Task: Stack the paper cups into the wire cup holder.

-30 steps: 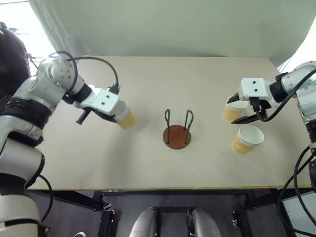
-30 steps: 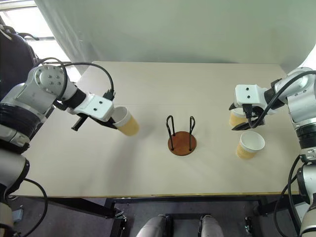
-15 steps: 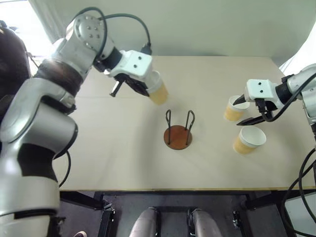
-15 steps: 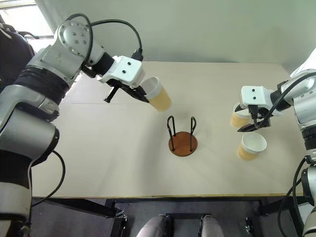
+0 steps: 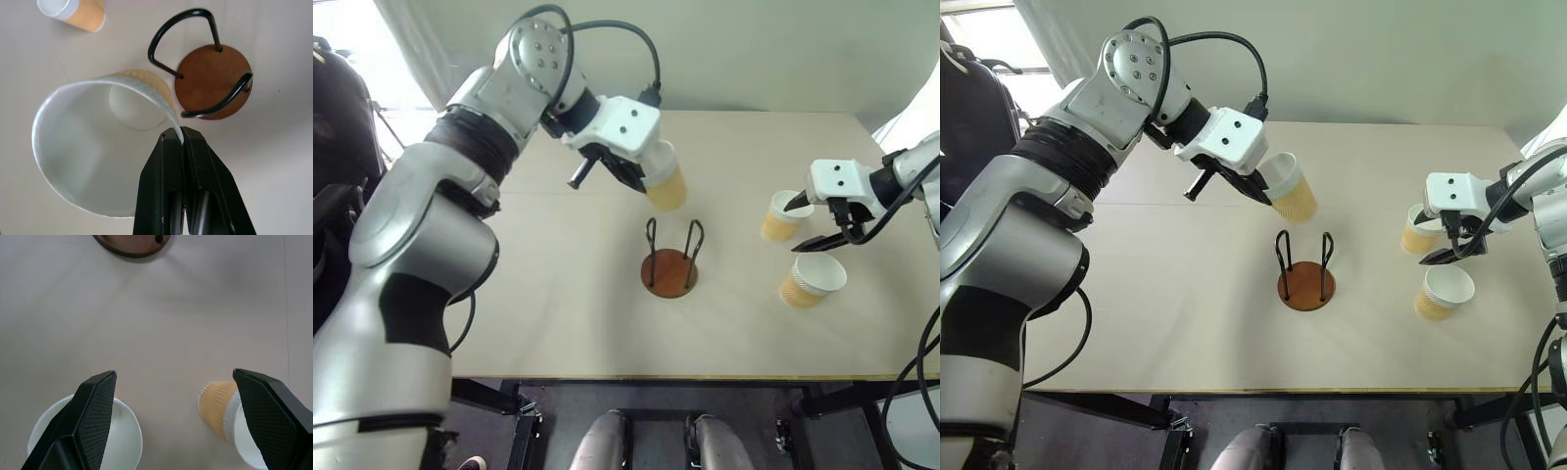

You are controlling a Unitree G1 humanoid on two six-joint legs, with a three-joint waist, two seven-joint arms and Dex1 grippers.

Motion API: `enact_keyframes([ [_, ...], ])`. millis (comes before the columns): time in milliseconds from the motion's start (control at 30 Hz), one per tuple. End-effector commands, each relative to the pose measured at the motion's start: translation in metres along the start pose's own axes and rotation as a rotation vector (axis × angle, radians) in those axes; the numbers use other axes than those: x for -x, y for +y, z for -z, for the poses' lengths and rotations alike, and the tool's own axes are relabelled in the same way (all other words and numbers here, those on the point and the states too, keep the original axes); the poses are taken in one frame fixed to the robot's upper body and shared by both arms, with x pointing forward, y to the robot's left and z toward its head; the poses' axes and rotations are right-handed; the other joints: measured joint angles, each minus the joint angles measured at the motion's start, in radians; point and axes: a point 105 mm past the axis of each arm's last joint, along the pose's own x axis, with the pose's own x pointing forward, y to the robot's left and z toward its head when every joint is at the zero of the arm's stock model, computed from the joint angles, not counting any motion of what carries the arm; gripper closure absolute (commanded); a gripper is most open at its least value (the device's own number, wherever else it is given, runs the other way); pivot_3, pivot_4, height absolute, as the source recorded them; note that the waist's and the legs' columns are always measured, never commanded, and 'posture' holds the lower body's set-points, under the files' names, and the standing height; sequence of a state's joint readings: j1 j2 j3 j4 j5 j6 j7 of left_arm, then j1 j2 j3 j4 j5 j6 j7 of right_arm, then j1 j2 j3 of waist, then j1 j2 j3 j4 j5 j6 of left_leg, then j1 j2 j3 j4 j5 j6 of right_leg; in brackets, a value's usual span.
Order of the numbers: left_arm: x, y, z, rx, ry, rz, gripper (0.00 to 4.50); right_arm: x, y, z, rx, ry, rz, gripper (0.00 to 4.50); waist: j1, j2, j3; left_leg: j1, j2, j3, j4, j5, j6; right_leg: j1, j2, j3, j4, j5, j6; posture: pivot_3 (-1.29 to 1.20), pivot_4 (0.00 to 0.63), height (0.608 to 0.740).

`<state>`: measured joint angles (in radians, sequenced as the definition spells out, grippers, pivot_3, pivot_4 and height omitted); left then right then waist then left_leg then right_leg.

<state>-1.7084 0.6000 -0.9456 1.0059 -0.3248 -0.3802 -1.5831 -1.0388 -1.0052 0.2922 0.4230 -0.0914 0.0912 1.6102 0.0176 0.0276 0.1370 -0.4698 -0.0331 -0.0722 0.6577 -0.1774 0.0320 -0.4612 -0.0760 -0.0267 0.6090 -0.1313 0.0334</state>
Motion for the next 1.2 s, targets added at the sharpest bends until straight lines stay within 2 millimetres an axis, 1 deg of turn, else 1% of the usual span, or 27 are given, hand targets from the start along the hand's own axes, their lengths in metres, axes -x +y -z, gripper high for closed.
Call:
enact_keyframes([
  [33, 0.007, 0.005, -0.019, -0.061, -0.025, 0.015, 4.46, 0.015, -0.004, -0.006, 0.023, -0.015, 0.046, 0.58, 0.0, 0.0, 0.0, 0.0, 0.0, 0.0, 0.002, 0.0, 0.0, 0.0, 0.001, 0.0, 0.001, 0.0, 0.0, 0.0, 0.15, 0.74],
  [267, 0.001, 0.002, -0.025, -0.078, -0.049, 0.05, 4.46, 0.016, -0.005, -0.008, 0.028, -0.013, 0.047, 0.58, 0.002, 0.0, 0.0, 0.0, -0.001, 0.0, 0.008, -0.002, 0.003, 0.003, 0.0, 0.0, 0.0, 0.002, 0.0, 0.0, 0.15, 0.74],
  [800, -0.002, -0.009, -0.019, -0.09, -0.012, 0.112, 4.46, 0.016, -0.005, -0.011, 0.031, -0.018, 0.053, 0.58, 0.004, 0.0, 0.0, 0.0, -0.001, 0.001, 0.008, -0.002, 0.003, 0.004, 0.0, 0.0, 0.0, 0.002, 0.001, 0.0, 0.15, 0.74],
  [1200, -0.007, -0.007, -0.023, -0.116, -0.01, 0.129, 4.46, 0.019, -0.005, -0.008, 0.027, -0.008, 0.065, 0.58, 0.004, 0.0, 0.0, 0.0, -0.001, 0.0, 0.009, -0.002, 0.003, 0.004, 0.0, 0.0, 0.0, 0.002, 0.001, 0.0, 0.15, 0.74],
])
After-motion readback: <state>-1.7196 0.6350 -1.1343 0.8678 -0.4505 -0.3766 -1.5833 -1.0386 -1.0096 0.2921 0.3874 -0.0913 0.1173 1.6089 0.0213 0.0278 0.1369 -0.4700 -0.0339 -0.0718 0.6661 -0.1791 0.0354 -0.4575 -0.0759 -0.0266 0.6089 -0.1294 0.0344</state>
